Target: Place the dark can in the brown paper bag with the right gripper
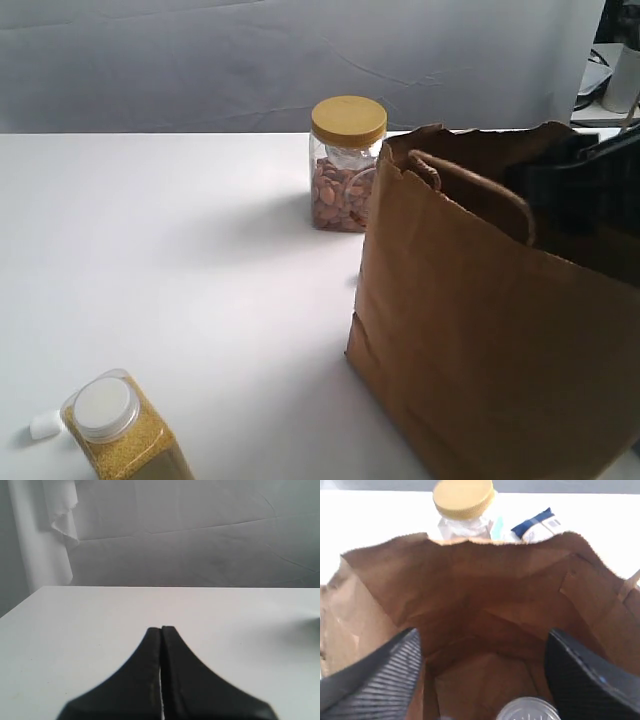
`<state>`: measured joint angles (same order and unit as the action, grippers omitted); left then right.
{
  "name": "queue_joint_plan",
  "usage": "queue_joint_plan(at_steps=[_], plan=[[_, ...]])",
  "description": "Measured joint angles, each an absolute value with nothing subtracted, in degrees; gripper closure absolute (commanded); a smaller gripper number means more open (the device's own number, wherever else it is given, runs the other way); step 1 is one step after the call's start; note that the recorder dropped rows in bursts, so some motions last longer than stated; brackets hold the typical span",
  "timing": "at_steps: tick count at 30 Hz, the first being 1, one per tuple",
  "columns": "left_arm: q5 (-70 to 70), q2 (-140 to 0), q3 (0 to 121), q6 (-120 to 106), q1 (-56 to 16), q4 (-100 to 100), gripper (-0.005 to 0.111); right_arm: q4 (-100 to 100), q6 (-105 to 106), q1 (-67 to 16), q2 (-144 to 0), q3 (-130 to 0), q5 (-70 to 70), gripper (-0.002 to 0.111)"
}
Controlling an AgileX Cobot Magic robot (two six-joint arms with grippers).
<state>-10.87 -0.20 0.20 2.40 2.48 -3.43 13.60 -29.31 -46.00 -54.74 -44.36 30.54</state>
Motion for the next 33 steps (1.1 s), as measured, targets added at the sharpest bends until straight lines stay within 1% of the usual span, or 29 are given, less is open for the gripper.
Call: queue_joint_plan(at_steps=[1,2,3,5,6,7,8,14,23,28,33], plan=[[-10.87,-0.2,0.2,2.4,2.48,-3.43,0.107,13.6,-29.31,-45.62,-53.62,-45.05,30.38,0.067],[-10.87,-0.2,0.2,2.4,2.48,-3.43,0.107,13.6,-29.31,-44.94,-51.93,-46.1,30.22,0.072],[-10.87,-0.2,0.2,2.4,2.48,-3.43,0.107,13.6,-29.31,-44.48,-50.86,-46.75,30.23,0.08],[-10.87,-0.2,0.2,2.4,2.48,-3.43,0.107,13.6,-29.31,-43.12,-48.75,-47.68,30.23,0.091],[-10.87,-0.2,0.2,2.4,2.48,-3.43,0.107,13.6,-29.31,-42.47,-47.96,-47.81,30.23,0.099],[-10.87,-0.2,0.2,2.4,2.48,-3.43,0.107,13.6,-29.31,-41.42,-46.85,-47.94,30.34,0.105],[-10.87,-0.2,0.2,2.4,2.48,-3.43,0.107,13.6,-28.9,-40.66,-46.13,-47.94,30.58,0.108],[-10.87,-0.2,0.2,2.4,2.48,-3.43,0.107,12.77,-21.91,-35.41,-41.32,-44.45,29.06,0.108],[-10.87,-0.2,0.2,2.4,2.48,-3.43,0.107,6.08,-6.22,-24.48,-29.43,-27.68,14.81,0.108],[-10.87,-0.2,0.2,2.4,2.48,-3.43,0.107,3.08,-5.03,-17.72,-19.53,-20.29,7.43,0.108],[-10.87,-0.2,0.2,2.4,2.48,-3.43,0.107,1.53,-5.76,-10.47,-9.4,-16.6,5.0,0.108]])
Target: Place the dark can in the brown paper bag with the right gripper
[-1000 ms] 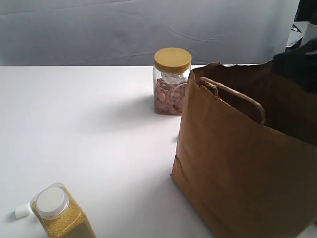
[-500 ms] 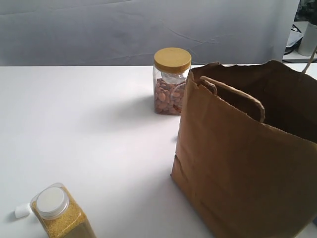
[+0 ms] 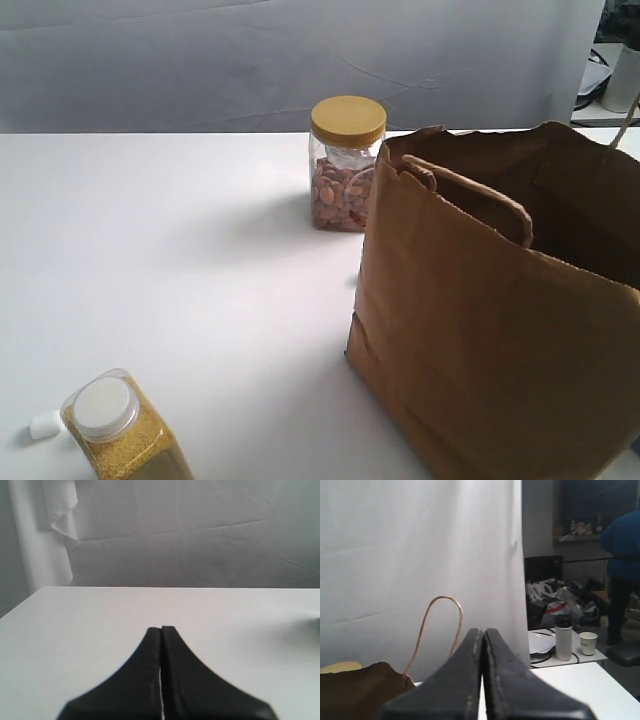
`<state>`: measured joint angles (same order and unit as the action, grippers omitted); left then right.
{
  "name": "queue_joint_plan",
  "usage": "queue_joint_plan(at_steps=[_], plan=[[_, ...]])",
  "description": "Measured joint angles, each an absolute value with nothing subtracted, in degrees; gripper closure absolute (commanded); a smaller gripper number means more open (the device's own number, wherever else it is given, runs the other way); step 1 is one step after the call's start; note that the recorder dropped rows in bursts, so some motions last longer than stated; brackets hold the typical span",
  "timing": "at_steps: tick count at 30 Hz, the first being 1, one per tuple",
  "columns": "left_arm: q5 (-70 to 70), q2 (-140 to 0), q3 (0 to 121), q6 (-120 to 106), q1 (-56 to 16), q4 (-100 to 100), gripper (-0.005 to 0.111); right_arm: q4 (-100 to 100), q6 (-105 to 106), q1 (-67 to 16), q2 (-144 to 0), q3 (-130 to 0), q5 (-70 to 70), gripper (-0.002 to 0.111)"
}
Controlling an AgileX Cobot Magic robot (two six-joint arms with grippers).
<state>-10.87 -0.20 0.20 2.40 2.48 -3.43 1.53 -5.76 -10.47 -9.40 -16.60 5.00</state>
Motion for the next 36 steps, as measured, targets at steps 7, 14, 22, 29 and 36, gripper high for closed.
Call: queue_joint_plan(at_steps=[7,14,22,29,36], plan=[[-10.87,-0.2,0.2,2.4,2.48,-3.43,0.107,-3.19,-4.96,-6.34,-0.42,-7.41,7.51,0.108],[-10.87,-0.2,0.2,2.4,2.48,-3.43,0.107,-6.14,1.6,-6.34,-0.32,-1.87,8.43,0.108],[-10.87,-0.2,0.2,2.4,2.48,-3.43,0.107,-7.35,5.9,-12.07,-0.32,-0.18,8.95,0.108],[-10.87,-0.2,0.2,2.4,2.48,-3.43,0.107,-6.82,6.26,-15.24,-0.32,-0.18,8.95,0.108],[-10.87,-0.2,0.2,2.4,2.48,-3.43,0.107,-6.97,6.27,-15.44,-0.32,-0.18,8.95,0.108]])
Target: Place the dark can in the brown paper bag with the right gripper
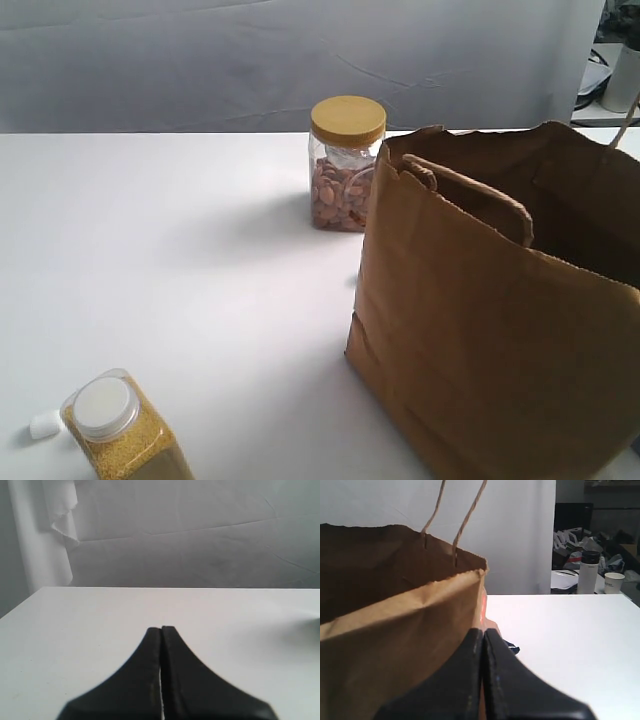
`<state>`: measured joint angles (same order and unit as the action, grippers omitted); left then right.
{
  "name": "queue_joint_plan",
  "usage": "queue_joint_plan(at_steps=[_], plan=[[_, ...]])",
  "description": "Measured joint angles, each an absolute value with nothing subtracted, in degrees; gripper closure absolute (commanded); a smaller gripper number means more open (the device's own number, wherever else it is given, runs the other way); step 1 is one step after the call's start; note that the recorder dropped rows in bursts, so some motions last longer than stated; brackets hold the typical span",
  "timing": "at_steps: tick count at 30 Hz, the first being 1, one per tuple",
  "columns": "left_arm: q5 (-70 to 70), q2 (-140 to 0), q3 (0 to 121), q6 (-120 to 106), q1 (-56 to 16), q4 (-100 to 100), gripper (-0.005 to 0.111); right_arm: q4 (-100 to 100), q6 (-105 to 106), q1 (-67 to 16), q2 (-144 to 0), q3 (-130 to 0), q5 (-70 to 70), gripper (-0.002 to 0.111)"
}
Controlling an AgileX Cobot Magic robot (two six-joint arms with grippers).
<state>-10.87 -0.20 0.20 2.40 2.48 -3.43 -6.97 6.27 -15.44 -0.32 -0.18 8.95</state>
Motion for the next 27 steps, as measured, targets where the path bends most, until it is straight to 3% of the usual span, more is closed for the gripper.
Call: queue_joint_plan(at_steps=[27], plan=[[-10.87,-0.2,0.2,2.4,2.48,-3.43,0.107,-12.29,8.03,-15.44,-0.32,-0.18,9.33,0.108]])
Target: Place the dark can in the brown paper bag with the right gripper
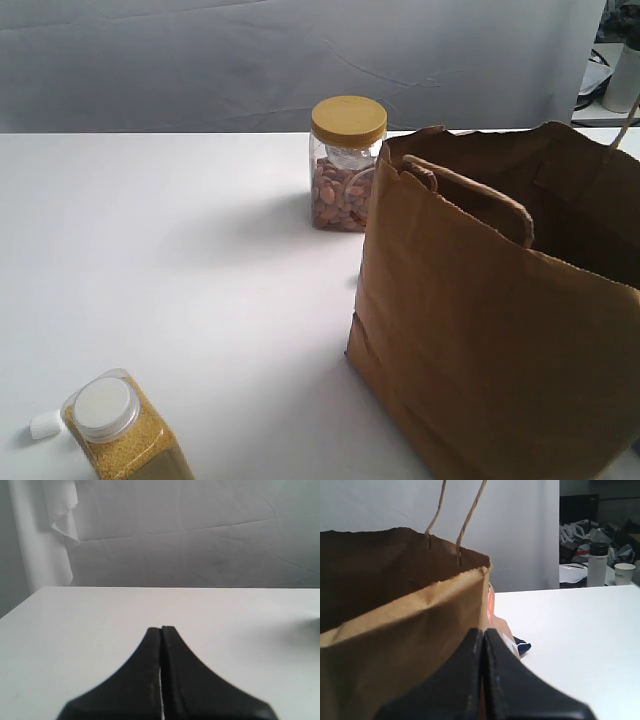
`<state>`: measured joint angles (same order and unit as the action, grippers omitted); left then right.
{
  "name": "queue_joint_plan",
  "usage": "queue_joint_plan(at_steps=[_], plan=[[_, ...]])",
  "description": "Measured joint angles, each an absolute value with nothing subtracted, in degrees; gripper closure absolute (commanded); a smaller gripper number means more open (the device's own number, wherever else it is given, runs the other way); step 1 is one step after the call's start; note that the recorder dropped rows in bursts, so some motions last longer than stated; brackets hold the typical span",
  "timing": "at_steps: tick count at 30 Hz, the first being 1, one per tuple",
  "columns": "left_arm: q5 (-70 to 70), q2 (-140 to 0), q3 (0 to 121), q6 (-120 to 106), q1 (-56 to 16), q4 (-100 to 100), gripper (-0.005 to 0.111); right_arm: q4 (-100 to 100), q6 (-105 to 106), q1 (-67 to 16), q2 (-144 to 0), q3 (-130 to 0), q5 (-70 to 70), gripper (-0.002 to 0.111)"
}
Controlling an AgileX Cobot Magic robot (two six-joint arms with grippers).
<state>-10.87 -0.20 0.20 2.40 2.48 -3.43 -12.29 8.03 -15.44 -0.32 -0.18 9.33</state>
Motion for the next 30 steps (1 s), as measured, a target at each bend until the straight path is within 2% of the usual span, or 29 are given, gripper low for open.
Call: queue_joint_plan(at_steps=[11,17,30], plan=[[-10.87,-0.2,0.2,2.4,2.48,-3.43,0.107,-13.14,7.8,-15.44,-0.32,-0.18,9.41,0.108],[-10.87,-0.2,0.2,2.4,2.48,-3.43,0.107,-4.21,1.42,-15.44,-0.32,-0.18,10.66,0.108],[-10.87,-0.2,0.2,2.4,2.48,-3.43,0.107,-2.89,0.0,-15.44,-0.32,-0.18,10.78,0.108]])
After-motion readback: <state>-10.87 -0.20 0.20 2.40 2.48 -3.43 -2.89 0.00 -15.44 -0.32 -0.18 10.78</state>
